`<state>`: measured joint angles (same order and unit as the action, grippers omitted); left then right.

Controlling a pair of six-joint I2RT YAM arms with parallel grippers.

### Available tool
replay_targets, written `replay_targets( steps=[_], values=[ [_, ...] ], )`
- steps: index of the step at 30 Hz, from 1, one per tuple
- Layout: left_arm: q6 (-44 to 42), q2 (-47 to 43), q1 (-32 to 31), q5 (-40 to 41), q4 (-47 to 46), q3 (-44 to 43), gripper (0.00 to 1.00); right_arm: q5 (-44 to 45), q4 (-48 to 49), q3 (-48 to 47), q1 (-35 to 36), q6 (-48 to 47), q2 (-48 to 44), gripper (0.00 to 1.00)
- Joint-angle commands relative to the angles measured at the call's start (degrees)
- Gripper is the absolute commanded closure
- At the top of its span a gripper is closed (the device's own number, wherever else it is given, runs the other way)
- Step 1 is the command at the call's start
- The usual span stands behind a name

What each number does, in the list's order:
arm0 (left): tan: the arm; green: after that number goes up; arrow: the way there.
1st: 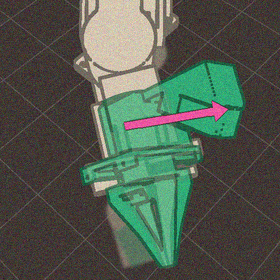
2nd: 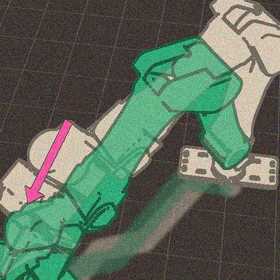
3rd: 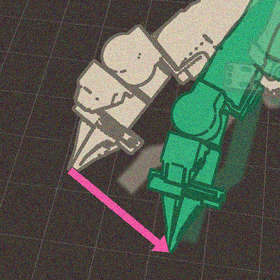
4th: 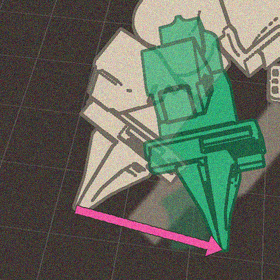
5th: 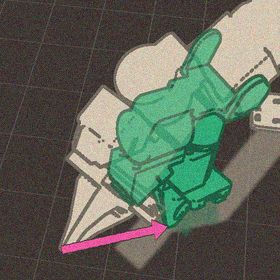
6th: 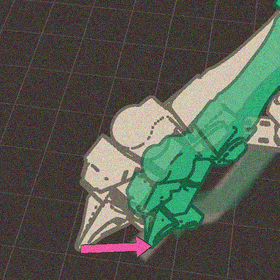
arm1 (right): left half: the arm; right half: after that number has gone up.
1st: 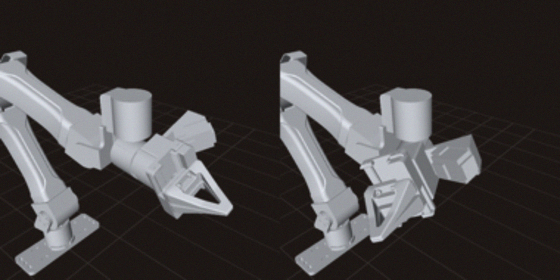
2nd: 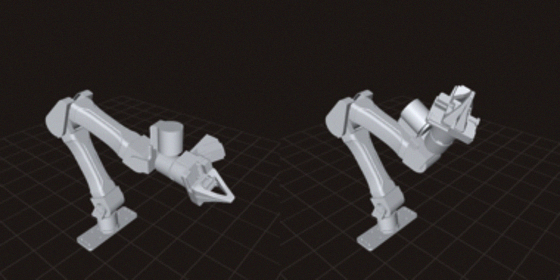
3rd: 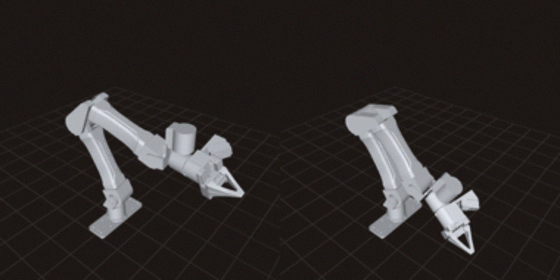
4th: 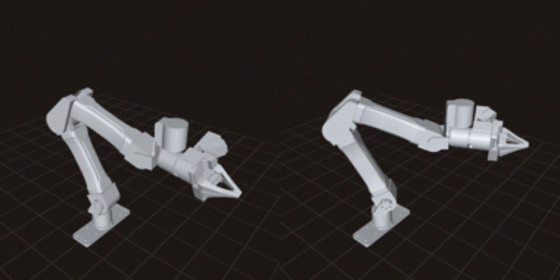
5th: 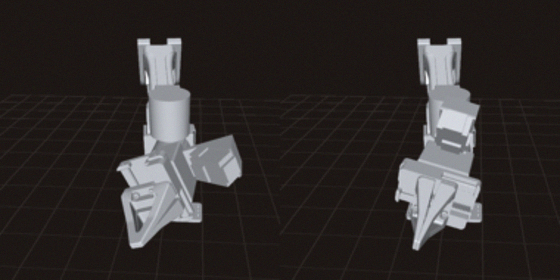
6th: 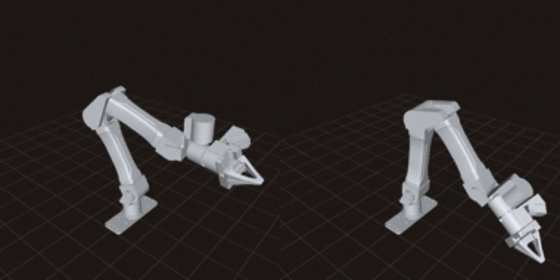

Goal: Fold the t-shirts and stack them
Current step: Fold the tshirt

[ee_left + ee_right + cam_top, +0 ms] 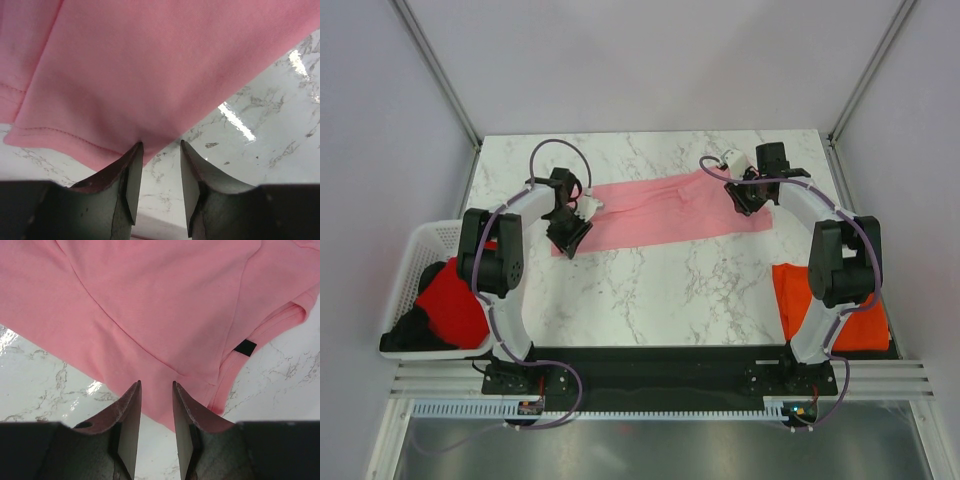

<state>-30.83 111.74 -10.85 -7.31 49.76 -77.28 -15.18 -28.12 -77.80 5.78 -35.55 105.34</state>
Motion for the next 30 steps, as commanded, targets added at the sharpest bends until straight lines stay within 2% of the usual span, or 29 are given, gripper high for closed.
replay_targets(
  steps=[1, 2, 5, 8, 12, 17, 23, 30],
  values=[
    [-2.31, 0.14, -0.22, 2.03, -4.49, 1.95, 0.57, -1.52, 0.08, 0.37, -0.07, 0.92, -2.24, 0.61],
    [-2.31, 0.32, -0.22, 2.30, -5.02, 2.21, 0.60, -1.35, -0.01, 0.37, 0.02, 0.92, -2.33, 0.61],
    [-1.95, 0.14, -0.49, 2.30, -6.77, 3.62, 0.82, -1.08, -0.09, 0.63, 0.02, 1.36, -2.59, 0.61],
    [-1.87, 0.14, -0.92, 2.74, -9.41, 5.29, 0.98, -0.38, -0.27, 0.11, -0.07, 2.76, -2.51, 0.61],
    [-1.95, -1.52, -1.62, 2.13, -9.07, 5.47, 0.98, 1.89, -1.15, -1.04, -0.07, 3.29, -2.95, 0.61],
    [-6.69, -8.11, -4.87, -1.03, -0.56, 7.05, 0.98, 4.90, -5.00, -3.93, -0.07, 2.86, -1.72, 0.62],
    [-6.70, -14.97, -8.48, -4.80, 9.64, 10.12, 0.98, 7.79, -7.92, -10.61, 0.72, 3.30, 4.60, 0.63],
    [-5.65, -22.18, -11.20, -6.66, 16.50, 13.91, 0.98, 9.91, -8.09, -18.34, 2.66, 2.32, 14.45, 0.64]
  ],
)
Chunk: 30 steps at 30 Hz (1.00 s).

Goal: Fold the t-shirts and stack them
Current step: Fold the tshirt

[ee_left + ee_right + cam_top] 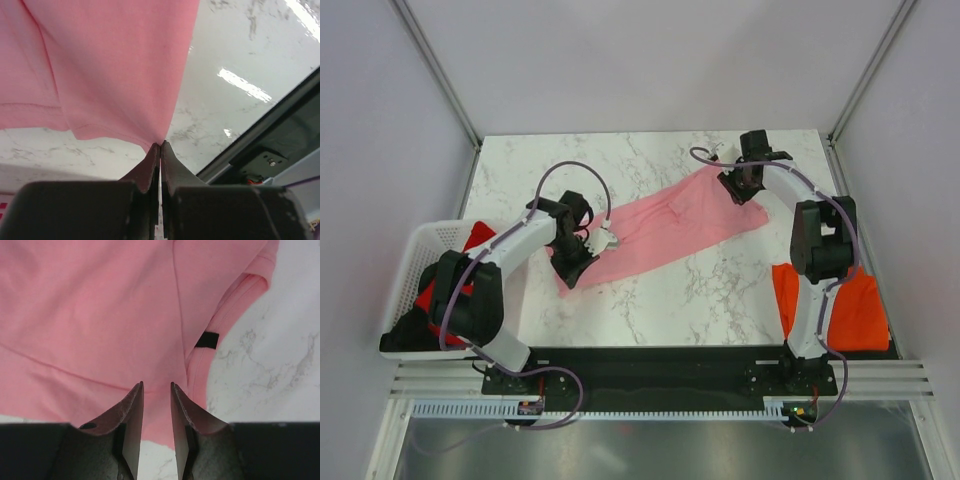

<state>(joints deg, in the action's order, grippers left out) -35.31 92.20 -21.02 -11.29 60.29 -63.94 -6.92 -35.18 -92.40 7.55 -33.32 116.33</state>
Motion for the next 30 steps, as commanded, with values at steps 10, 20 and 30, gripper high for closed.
replay_targets(
  steps=[10, 20, 30],
  values=[
    [3.49, -0.27, -10.62, -5.94, 9.93, -3.55, 0.98, 3.31, -1.47, -15.17, 3.96, 0.80, 15.76, 0.66],
    [4.46, 10.27, -22.83, -13.65, 10.99, -10.84, 0.92, 4.54, -1.39, -41.06, 7.12, -2.01, 34.37, 0.66],
    [5.60, 14.94, -31.10, -18.34, 14.59, -26.13, 0.62, 9.99, 12.23, -51.48, 11.00, 2.99, 35.38, 0.61]
  ],
)
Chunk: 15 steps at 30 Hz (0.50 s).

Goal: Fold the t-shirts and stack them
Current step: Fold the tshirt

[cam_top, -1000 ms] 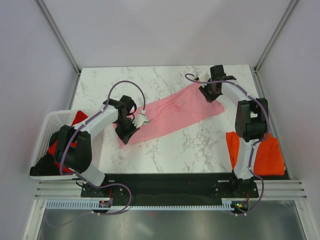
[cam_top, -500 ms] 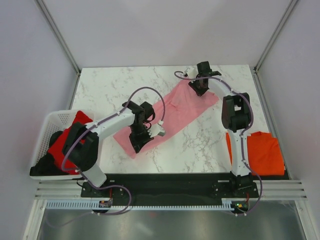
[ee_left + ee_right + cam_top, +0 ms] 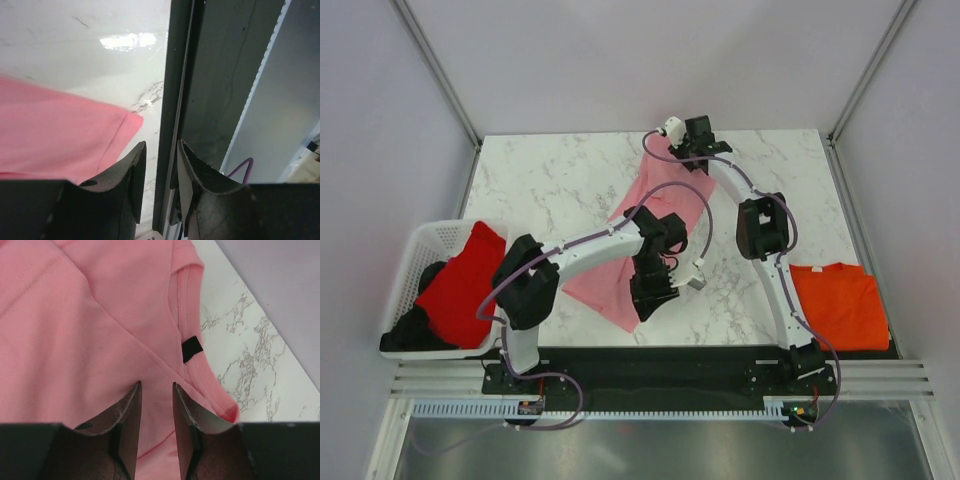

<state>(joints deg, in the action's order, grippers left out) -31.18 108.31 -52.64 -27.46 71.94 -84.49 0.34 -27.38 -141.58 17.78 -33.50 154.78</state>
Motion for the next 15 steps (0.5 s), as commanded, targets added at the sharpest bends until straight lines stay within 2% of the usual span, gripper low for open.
replay_targets(
  steps=[1, 2, 4, 5, 8, 11, 15],
  values=[
    [1.56, -1.61, 0.78, 0.80, 2.51, -6.03, 0.61, 3.35, 4.70, -1.52, 0.76, 3.70, -4.73, 0.61],
    [2.26, -2.40, 1.48, 3.88, 0.50, -5.87, 0.61, 3.53, 5.66, 1.62, 0.42, 5.09, -8.67, 0.60],
    [3.31, -2.49, 2.62, 4.87, -1.27, -4.90, 0.62, 3.00, 8.11, 7.42, -0.02, 6.67, -13.77, 0.59],
    [3.49, -2.23, 3.24, 5.75, -2.41, -3.33, 0.64, 2.74, 9.61, 15.11, -0.20, 7.21, -19.20, 0.59],
    [3.32, -1.88, 4.83, 7.77, -8.56, 1.58, 0.67, -0.16, 11.99, 27.00, -0.29, 8.35, -26.87, 0.58],
    [3.05, -1.26, 5.62, 8.92, -14.28, 5.72, 0.69, -1.83, 11.38, 34.76, -0.20, 9.68, -30.14, 0.59],
    [2.97, 0.14, 6.50, 8.92, -18.94, 10.04, 0.70, -2.01, 10.15, 40.41, -0.20, 10.91, -30.68, 0.61]
  ],
)
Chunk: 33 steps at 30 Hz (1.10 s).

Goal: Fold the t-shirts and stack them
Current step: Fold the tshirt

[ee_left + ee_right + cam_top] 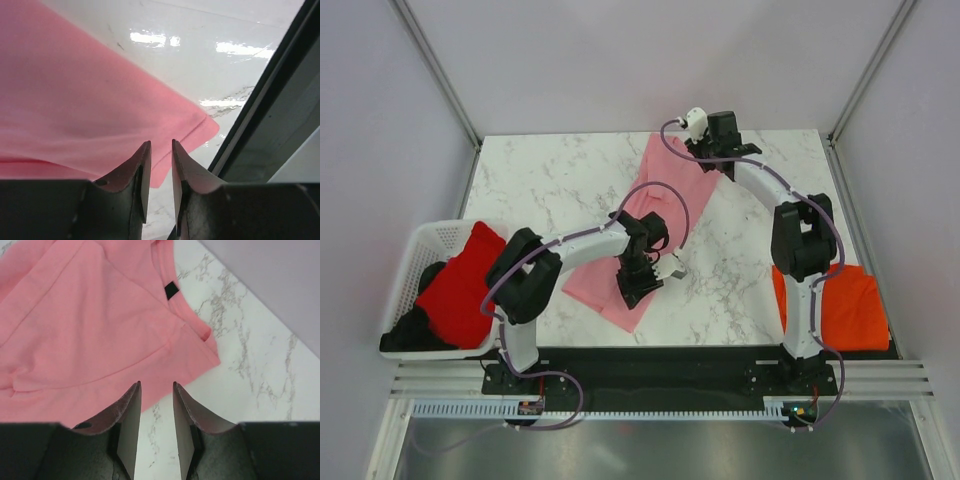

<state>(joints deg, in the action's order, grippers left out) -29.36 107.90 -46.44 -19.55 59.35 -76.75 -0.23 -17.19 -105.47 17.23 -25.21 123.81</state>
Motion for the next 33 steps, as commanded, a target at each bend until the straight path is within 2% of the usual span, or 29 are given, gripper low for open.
replay_targets(
  steps=[1, 7, 13, 18, 24, 33],
  values=[
    [0.80, 0.91, 0.29, 1.27, -7.75, 3.18, 0.70, -1.44, -0.04, 5.61, 0.34, 2.89, 0.47, 0.60],
    [0.71, 3.01, 0.20, -0.39, -10.66, 7.31, 0.71, -1.70, -0.91, 4.84, 0.34, 4.03, 4.24, 0.61],
    [0.80, 6.62, -0.14, -2.68, -11.28, 5.56, 0.71, -1.18, -1.79, 1.33, 0.34, 2.89, 8.54, 0.61],
    [1.94, 9.95, -2.25, -5.05, -11.19, 0.39, 0.71, -0.56, -3.54, -3.68, 0.43, 0.34, 12.85, 0.61],
    [3.79, 15.05, -6.11, -7.78, -9.52, -8.76, 0.71, -1.35, -7.85, -18.43, 0.43, -0.01, 21.55, 0.61],
    [5.89, 20.15, -9.99, -11.30, -6.09, -19.66, 0.71, -5.83, -7.77, -27.59, 0.96, -0.54, 26.48, 0.59]
  ],
)
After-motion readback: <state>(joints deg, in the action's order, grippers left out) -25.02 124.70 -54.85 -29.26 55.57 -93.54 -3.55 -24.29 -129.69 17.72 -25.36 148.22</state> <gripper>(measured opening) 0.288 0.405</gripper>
